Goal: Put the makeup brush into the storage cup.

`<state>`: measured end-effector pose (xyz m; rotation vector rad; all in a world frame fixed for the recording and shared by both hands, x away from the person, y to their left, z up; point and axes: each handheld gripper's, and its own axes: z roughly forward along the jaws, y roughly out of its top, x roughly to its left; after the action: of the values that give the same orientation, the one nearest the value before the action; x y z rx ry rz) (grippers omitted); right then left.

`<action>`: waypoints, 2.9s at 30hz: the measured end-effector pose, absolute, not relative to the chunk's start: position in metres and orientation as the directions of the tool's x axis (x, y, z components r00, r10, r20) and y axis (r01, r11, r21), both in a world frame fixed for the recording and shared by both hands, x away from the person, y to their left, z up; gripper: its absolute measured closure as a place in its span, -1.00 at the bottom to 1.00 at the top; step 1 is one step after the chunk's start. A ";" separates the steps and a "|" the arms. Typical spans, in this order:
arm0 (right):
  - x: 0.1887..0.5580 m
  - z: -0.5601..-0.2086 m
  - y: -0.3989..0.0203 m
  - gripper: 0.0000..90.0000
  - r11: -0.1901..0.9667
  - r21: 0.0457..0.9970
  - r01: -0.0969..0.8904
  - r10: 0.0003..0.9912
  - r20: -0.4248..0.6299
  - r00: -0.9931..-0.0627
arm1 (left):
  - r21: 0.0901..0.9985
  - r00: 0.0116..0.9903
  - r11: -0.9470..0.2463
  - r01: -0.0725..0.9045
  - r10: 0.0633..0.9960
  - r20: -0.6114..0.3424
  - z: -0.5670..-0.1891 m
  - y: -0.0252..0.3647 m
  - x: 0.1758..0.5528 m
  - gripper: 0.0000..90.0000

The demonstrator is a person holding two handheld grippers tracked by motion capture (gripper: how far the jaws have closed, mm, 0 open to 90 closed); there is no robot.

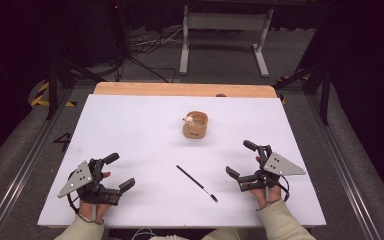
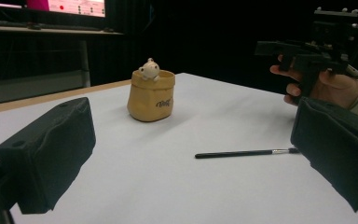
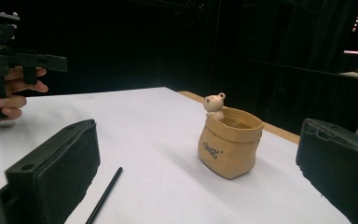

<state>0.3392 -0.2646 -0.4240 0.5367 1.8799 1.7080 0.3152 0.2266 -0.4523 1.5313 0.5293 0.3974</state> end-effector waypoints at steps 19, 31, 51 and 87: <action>0.333 -0.418 -0.269 -1.00 0.085 0.995 -0.056 0.622 -0.097 -0.777 | 0.996 0.876 -0.002 0.093 0.475 -0.081 -0.434 0.199 0.325 -0.93; 0.335 -0.417 -0.272 -1.00 0.081 0.996 -0.037 0.634 -0.080 -0.770 | 0.995 0.894 -0.048 0.092 0.444 -0.061 -0.419 0.167 0.333 -0.96; 0.334 -0.415 -0.280 -1.00 0.048 0.998 -0.035 0.632 -0.057 -0.773 | 0.990 0.947 -0.077 0.119 0.307 -0.090 -0.408 0.117 0.350 -0.98; 0.332 -0.412 -0.286 -1.00 0.030 0.999 -0.029 0.633 -0.041 -0.773 | 0.938 0.970 -0.329 0.111 0.241 -0.030 -0.383 0.067 0.369 -0.97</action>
<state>0.3318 -0.2862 -0.4121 0.6112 1.8299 1.7936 0.3690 0.0670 -0.3826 1.9097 0.2541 0.1350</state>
